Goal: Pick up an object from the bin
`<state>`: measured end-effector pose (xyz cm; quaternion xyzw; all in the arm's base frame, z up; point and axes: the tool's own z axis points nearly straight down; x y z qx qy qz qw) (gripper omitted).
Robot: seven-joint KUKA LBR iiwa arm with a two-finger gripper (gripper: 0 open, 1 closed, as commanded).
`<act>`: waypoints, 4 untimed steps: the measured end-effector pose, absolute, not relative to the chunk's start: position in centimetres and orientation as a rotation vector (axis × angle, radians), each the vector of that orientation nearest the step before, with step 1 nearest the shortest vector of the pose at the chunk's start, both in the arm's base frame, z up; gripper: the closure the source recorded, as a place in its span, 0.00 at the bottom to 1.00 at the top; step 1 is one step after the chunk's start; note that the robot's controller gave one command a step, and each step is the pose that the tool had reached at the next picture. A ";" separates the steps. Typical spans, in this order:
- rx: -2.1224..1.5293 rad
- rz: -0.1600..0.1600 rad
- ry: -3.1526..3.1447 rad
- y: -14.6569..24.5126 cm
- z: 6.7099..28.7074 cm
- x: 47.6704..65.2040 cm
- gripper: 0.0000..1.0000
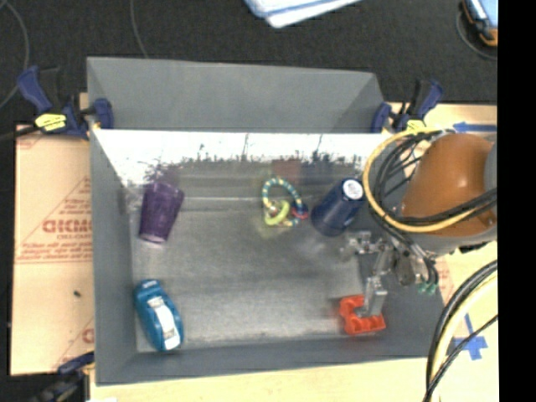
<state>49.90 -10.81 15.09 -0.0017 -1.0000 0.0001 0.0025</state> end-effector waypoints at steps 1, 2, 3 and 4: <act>0.002 0.003 -3.145 -10.8 15.5 50.1 0.00; 0.105 -0.004 -3.129 -15.6 7.0 49.1 0.00; 0.061 0.007 -3.149 -14.2 7.4 48.6 1.00; 0.063 0.007 -3.149 -14.2 7.4 48.6 1.00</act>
Offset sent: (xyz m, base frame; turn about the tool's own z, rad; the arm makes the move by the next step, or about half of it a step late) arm -0.0073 -0.0454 -0.0792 -0.0756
